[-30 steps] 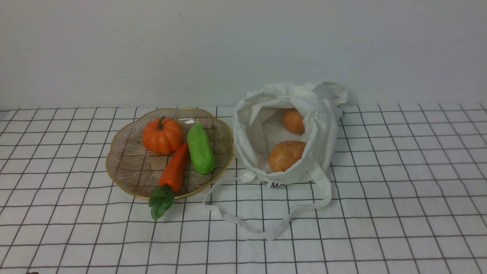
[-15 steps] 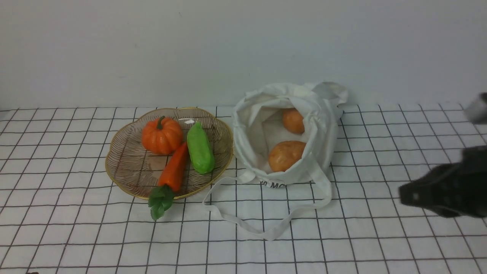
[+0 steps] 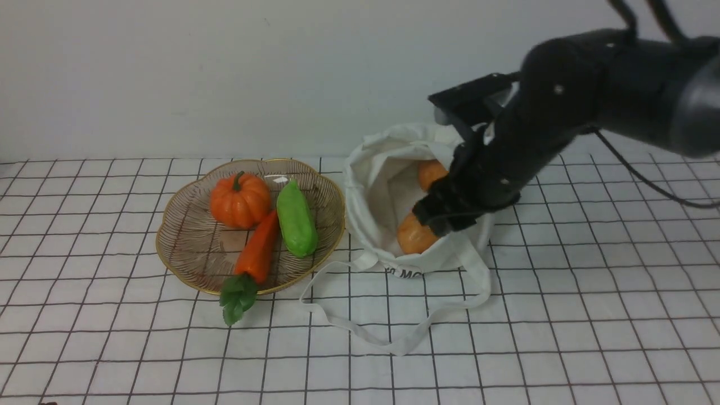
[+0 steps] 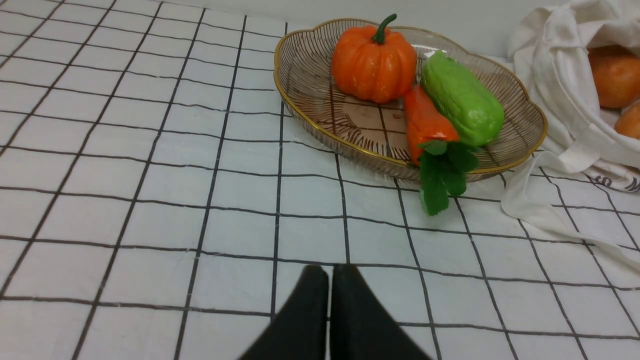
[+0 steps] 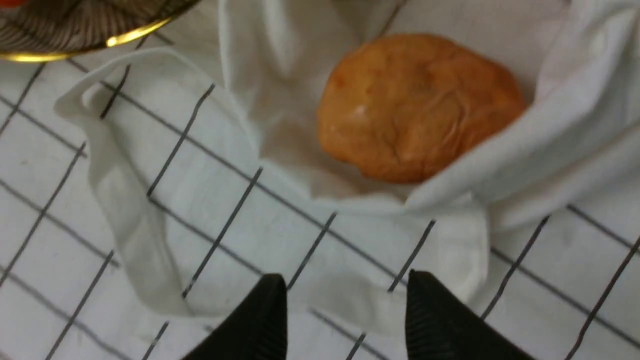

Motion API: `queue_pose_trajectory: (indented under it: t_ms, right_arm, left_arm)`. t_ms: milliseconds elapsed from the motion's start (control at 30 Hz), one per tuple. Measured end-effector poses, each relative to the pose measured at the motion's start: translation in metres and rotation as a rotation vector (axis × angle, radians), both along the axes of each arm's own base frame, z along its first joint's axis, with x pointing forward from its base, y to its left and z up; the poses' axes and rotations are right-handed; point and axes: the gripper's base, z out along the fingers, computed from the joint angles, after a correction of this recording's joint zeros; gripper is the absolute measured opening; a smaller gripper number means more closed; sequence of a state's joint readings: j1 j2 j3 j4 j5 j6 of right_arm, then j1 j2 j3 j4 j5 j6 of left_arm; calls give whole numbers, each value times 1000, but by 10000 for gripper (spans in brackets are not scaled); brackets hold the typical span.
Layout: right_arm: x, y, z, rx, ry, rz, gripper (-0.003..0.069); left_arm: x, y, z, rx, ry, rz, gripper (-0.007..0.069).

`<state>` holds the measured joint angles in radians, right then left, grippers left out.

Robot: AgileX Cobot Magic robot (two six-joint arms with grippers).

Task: Take vegetables from bag on white checkered tablecloth place on plate.
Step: 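Reach into the bag and grasp the item inside with the right gripper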

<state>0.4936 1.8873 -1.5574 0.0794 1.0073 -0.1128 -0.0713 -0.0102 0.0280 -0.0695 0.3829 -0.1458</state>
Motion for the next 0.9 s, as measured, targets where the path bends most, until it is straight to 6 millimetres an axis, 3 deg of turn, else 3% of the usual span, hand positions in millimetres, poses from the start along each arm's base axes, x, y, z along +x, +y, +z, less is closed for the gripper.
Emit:
queue_pose_trajectory:
  t_ms: [200,333,600,800,900]
  right_arm:
    - [44,37,-34,-134,39,26,584]
    - [62,43,-52,-217,43,-10,676]
    - [73,46,-73,-266,39,-14,690]
    - [75,47,-75,-261,34,-5,591]
    - [75,47,-74,-260,32,-6,581]
  left_arm:
    - [0,0,0,0,0,0,-8]
    - [0,0,0,0,0,0,-8]
    - [0,0,0,0,0,0,-8]
    - [0,0,0,0,0,0,-8]
    - [0,0,0,0,0,0,-8]
